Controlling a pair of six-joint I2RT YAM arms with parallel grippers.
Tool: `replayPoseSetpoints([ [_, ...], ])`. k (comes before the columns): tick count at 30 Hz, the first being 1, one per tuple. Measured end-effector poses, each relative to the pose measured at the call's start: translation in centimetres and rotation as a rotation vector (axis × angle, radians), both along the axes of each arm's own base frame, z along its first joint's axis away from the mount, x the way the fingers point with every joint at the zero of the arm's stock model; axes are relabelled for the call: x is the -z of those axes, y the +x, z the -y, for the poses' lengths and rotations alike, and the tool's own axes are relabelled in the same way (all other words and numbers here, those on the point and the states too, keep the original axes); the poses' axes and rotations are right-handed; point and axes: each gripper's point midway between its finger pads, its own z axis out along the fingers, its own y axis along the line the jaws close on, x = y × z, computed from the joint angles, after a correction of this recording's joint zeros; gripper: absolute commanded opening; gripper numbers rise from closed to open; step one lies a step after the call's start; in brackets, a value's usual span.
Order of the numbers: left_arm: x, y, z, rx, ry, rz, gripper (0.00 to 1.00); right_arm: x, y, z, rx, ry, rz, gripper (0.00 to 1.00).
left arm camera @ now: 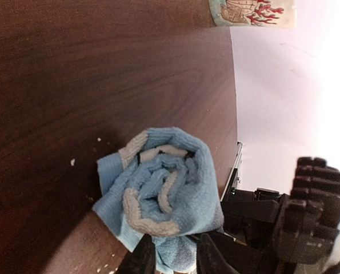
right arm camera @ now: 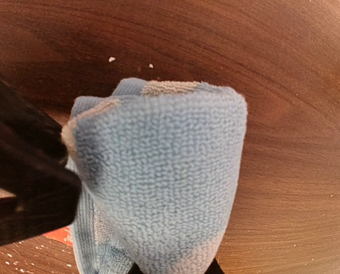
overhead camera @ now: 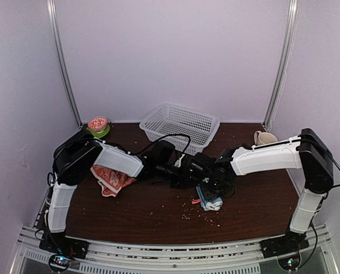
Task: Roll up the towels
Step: Roll the towel at the center of the board.
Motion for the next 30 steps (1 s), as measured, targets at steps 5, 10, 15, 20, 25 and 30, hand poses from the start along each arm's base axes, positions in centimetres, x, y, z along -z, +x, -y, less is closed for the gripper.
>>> replayPoseSetpoints([
  [5,0.8,0.1,0.8,0.013,-0.01,-0.031,0.25,0.0,-0.1,-0.1,-0.004,0.0,-0.001,0.0],
  [10,1.3,0.4,1.8,0.016,-0.037,-0.062,0.24,0.1,-0.3,-0.3,-0.017,0.0,-0.003,0.17],
  [15,1.6,0.4,1.9,0.009,-0.041,-0.083,0.23,-0.1,-0.4,-0.5,-0.034,0.007,-0.006,0.39],
  [20,1.6,0.6,1.9,-0.003,-0.038,-0.086,0.23,-1.1,-1.1,-1.6,-0.088,0.063,-0.025,0.5],
  [25,1.8,0.7,1.9,-0.013,-0.03,-0.085,0.23,-2.4,-1.7,-2.1,-0.107,0.143,-0.023,0.53],
  [30,2.0,0.9,1.9,-0.024,-0.019,-0.087,0.23,-3.6,-2.1,-1.6,-0.103,0.21,-0.004,0.55],
])
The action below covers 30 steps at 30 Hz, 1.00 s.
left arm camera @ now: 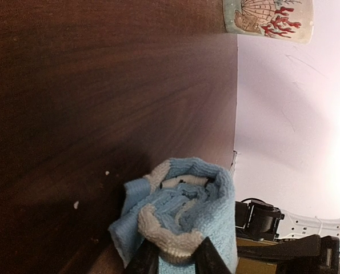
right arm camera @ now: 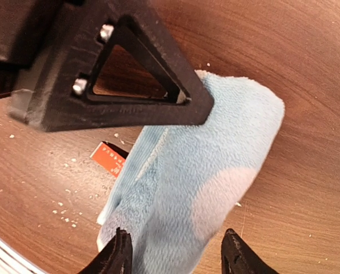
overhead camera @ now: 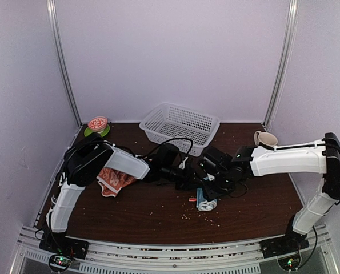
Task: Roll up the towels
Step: Roll the towel at the center of the board.
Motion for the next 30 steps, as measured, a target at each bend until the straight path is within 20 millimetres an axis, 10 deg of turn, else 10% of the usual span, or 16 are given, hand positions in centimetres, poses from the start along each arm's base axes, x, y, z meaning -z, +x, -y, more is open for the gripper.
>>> replayPoseSetpoints([
  [14,0.2,0.1,0.0,-0.002,0.004,-0.002,0.23,-0.3,1.1,5.7,0.298,0.286,0.021,0.56],
  [30,0.6,-0.1,-0.4,-0.003,0.018,-0.001,0.37,3.2,1.3,2.0,0.283,0.341,-0.147,0.55],
])
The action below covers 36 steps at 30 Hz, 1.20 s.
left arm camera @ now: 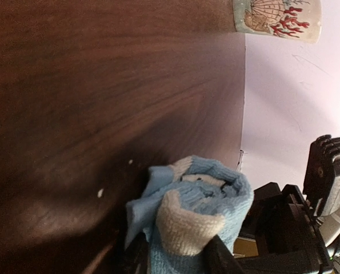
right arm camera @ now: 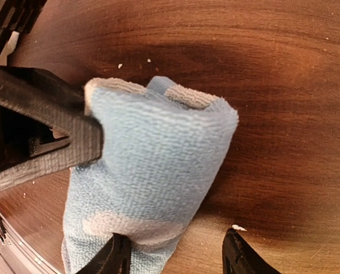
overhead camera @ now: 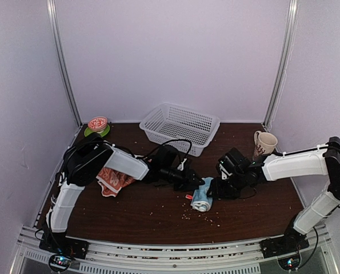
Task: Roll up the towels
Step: Roll the towel at the center of the board.
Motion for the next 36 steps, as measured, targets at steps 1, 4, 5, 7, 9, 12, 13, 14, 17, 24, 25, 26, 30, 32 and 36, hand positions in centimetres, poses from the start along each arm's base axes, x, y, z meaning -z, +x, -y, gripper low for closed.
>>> replayPoseSetpoints([
  [1,0.2,-0.1,-0.4,-0.001,0.007,0.001,0.38,0.1,0.0,-0.1,-0.003,-0.002,-0.003,0.55],
  [4,0.8,-0.8,-2.0,-0.001,0.045,-0.004,0.39,0.2,0.1,-0.2,-0.007,-0.004,-0.004,0.56],
  [5,0.1,-0.8,-2.4,-0.003,0.044,0.004,0.4,0.1,0.2,-0.3,-0.008,-0.004,-0.002,0.56],
  [7,-0.3,-0.9,-3.4,-0.005,0.061,0.015,0.4,0.0,0.3,-0.4,-0.01,-0.004,0.0,0.56],
  [9,-1.0,-1.1,-4.1,-0.002,0.079,0.028,0.4,0.1,0.3,-0.4,-0.01,-0.01,-0.002,0.56],
  [12,-2.7,-1.3,-5.0,0.001,0.094,0.073,0.41,0.0,0.6,-0.4,-0.01,-0.023,-0.003,0.56],
  [13,-3.3,-1.3,-5.1,0.004,0.093,0.088,0.4,-0.1,0.7,-0.5,-0.01,-0.028,-0.002,0.57],
  [14,-3.9,-1.3,-5.2,0.007,0.093,0.106,0.4,-0.1,0.8,-0.6,-0.011,-0.036,-0.003,0.57],
  [17,-5.1,-1.4,-5.4,0.019,0.091,0.15,0.41,0.1,1.0,-0.9,-0.016,-0.054,-0.009,0.58],
  [24,-4.8,-1.8,-5.2,0.073,0.194,0.228,0.51,0.2,1.2,-1.1,-0.002,-0.069,-0.01,0.65],
  [25,-5.0,-1.9,-4.9,0.085,0.204,0.248,0.54,0.2,1.2,-1.1,0.002,-0.069,-0.011,0.66],
  [26,-5.2,-1.9,-4.7,0.093,0.212,0.266,0.56,0.2,1.2,-1.1,0.006,-0.069,-0.011,0.66],
  [30,-5.4,-2.2,-4.1,0.125,0.25,0.326,0.66,0.2,1.2,-1.0,0.013,-0.07,-0.013,0.68],
  [32,-5.0,-2.3,-4.0,0.137,0.271,0.337,0.71,0.2,1.2,-1.0,0.015,-0.072,-0.013,0.68],
  [36,-3.3,-2.3,-4.0,0.159,0.329,0.349,0.79,0.2,1.2,-1.1,0.018,-0.073,-0.014,0.68],
])
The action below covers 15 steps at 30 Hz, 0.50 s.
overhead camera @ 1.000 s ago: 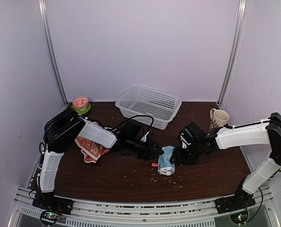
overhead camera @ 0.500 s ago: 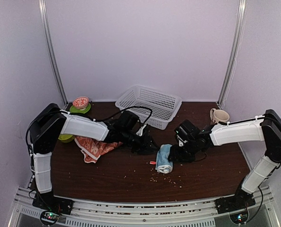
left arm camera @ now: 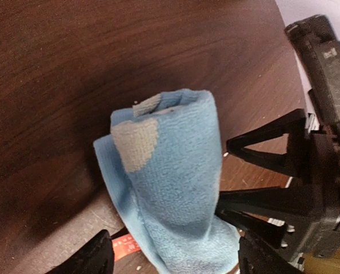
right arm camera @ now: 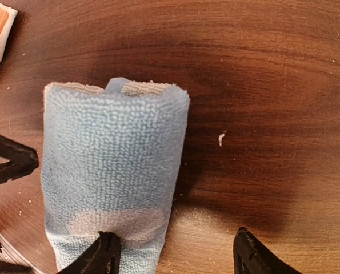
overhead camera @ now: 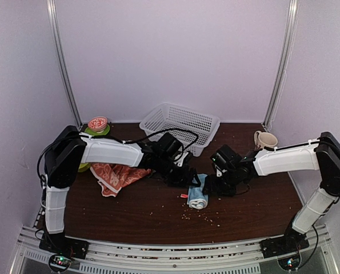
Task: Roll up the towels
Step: Roll the towel at the center of the board.
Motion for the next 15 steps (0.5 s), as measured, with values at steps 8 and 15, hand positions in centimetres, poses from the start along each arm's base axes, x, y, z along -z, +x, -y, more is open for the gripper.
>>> replayPoseSetpoints([
  [8,2.5,0.1,0.0,0.01,0.081,0.009,0.79,0.1,0.0,-0.1,0.005,0.001,-0.004,0.68],
  [15,2.6,0.4,0.3,0.01,0.093,0.018,0.57,0.0,0.0,-0.2,0.006,0.003,-0.003,0.69],
])
